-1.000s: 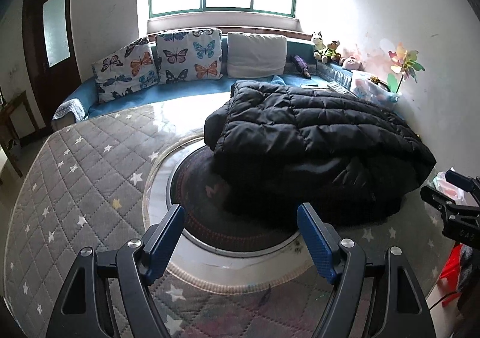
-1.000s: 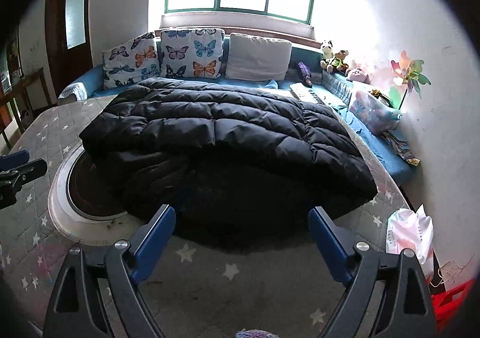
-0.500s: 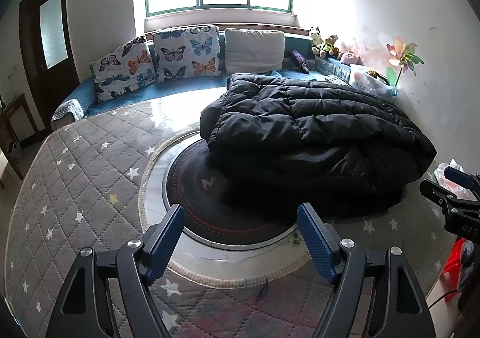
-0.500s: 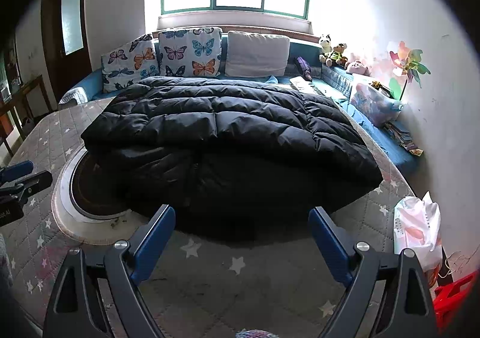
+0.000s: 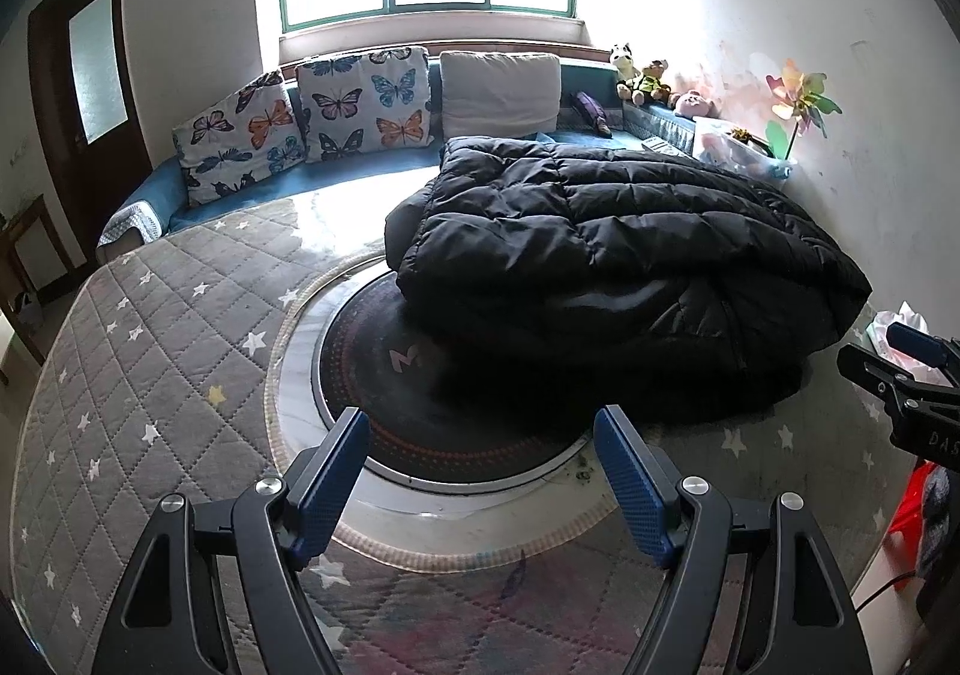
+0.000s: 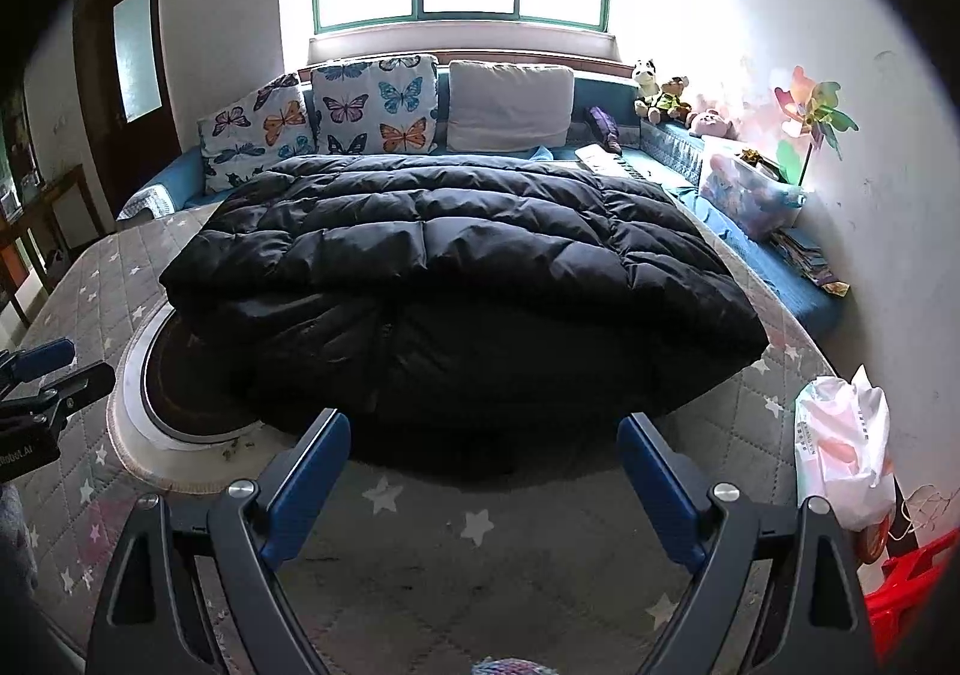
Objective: Fold large clothes
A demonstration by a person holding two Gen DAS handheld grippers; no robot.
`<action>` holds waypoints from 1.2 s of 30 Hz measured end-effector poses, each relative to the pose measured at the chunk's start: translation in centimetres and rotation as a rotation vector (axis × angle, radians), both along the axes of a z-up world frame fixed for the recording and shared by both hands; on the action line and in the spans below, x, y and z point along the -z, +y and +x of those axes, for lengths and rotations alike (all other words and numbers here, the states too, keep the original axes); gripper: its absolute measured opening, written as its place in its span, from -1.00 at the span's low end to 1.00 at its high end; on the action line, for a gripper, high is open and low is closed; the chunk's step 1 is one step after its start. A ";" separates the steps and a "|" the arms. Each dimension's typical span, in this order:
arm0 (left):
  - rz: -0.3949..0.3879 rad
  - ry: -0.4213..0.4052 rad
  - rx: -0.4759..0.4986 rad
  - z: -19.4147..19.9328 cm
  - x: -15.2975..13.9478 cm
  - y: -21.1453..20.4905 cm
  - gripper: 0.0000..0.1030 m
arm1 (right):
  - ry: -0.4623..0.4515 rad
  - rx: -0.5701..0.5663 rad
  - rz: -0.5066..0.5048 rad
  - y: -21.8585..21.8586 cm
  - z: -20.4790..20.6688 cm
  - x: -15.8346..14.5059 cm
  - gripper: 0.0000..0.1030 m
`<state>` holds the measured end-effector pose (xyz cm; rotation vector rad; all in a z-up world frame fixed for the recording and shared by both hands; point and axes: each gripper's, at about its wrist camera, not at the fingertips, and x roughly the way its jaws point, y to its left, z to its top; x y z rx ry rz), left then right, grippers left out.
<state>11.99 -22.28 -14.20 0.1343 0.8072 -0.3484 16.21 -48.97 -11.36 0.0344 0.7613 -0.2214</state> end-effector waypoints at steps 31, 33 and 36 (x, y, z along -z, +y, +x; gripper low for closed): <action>0.027 0.013 0.027 -0.3 1.1 -1.2 0.59 | 0.011 0.009 0.021 -0.6 -0.4 0.8 0.93; 0.026 0.014 0.028 -0.3 1.1 -1.3 0.59 | 0.011 0.009 0.021 -0.6 -0.3 0.8 0.93; 0.027 0.013 0.028 -0.3 1.1 -1.3 0.59 | 0.011 0.008 0.023 -0.6 -0.3 0.8 0.93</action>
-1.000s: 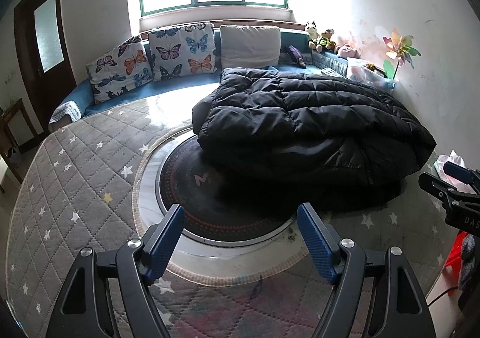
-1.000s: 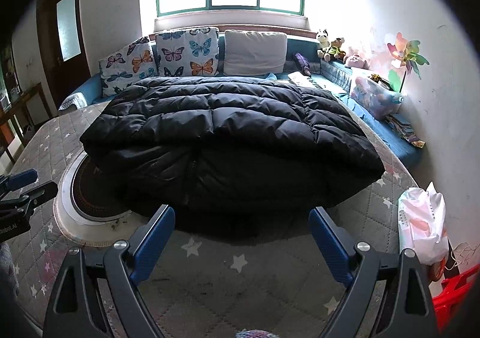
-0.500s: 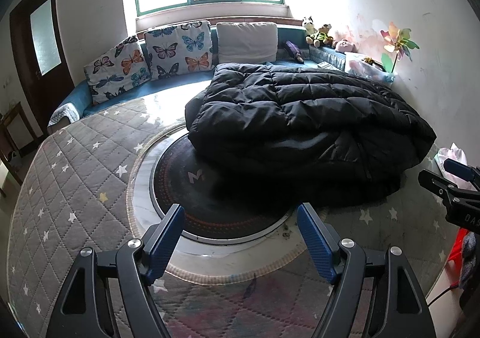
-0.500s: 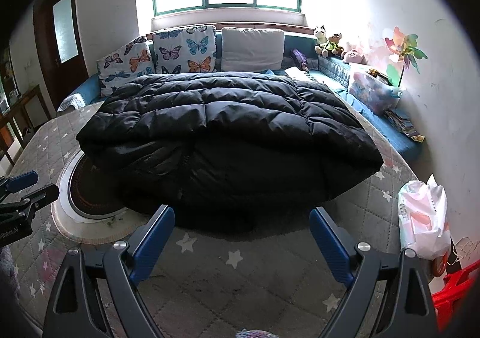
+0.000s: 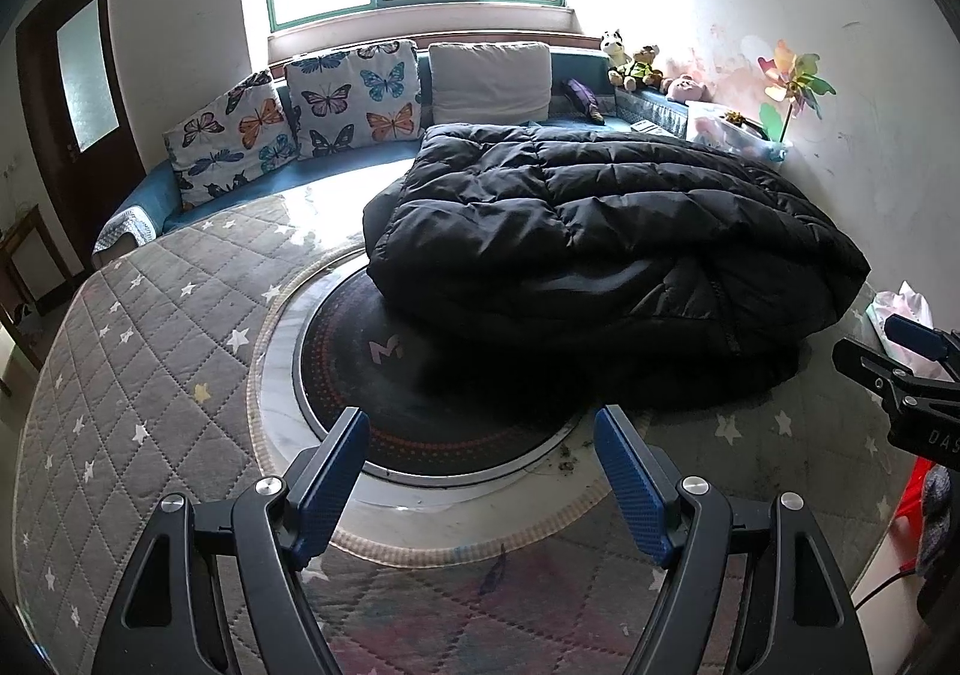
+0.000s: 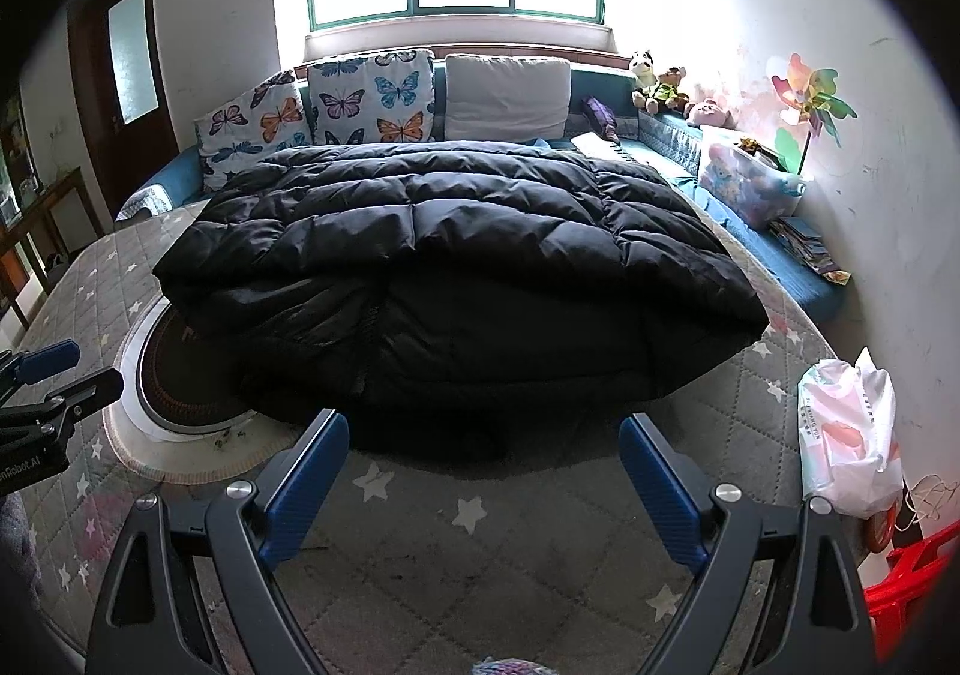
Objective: Fold large clothes
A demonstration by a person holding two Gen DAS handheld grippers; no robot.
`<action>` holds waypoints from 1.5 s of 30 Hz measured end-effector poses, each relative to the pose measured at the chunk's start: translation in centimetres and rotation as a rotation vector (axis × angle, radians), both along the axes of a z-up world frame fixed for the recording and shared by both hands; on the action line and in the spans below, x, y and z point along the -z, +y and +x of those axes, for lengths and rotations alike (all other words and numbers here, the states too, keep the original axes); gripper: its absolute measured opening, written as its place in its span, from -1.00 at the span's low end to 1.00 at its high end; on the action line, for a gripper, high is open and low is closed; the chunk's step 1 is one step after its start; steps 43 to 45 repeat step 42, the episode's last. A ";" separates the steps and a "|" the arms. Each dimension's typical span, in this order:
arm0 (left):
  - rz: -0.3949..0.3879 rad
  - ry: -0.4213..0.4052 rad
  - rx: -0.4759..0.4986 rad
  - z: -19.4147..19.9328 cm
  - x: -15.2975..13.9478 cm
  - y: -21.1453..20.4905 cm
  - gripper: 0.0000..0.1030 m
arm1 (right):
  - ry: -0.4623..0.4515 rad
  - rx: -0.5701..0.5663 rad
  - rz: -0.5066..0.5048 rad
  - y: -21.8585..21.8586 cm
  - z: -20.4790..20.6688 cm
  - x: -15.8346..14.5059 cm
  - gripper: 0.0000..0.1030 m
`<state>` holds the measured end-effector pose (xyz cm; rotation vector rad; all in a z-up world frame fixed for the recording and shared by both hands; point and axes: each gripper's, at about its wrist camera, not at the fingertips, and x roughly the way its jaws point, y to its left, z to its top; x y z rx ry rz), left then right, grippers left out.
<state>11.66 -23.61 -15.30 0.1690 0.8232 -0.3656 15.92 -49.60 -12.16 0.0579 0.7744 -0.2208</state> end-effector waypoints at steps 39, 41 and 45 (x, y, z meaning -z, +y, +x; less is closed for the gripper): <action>0.010 -0.021 0.020 -0.3 0.4 -0.4 0.59 | 0.019 -0.009 -0.013 0.7 0.0 0.6 0.94; 0.013 -0.020 0.021 -0.3 0.5 -0.4 0.59 | 0.020 -0.010 -0.012 0.7 0.0 0.6 0.94; 0.015 -0.019 0.023 -0.4 0.5 -0.4 0.59 | 0.020 -0.010 -0.012 0.8 0.0 0.7 0.94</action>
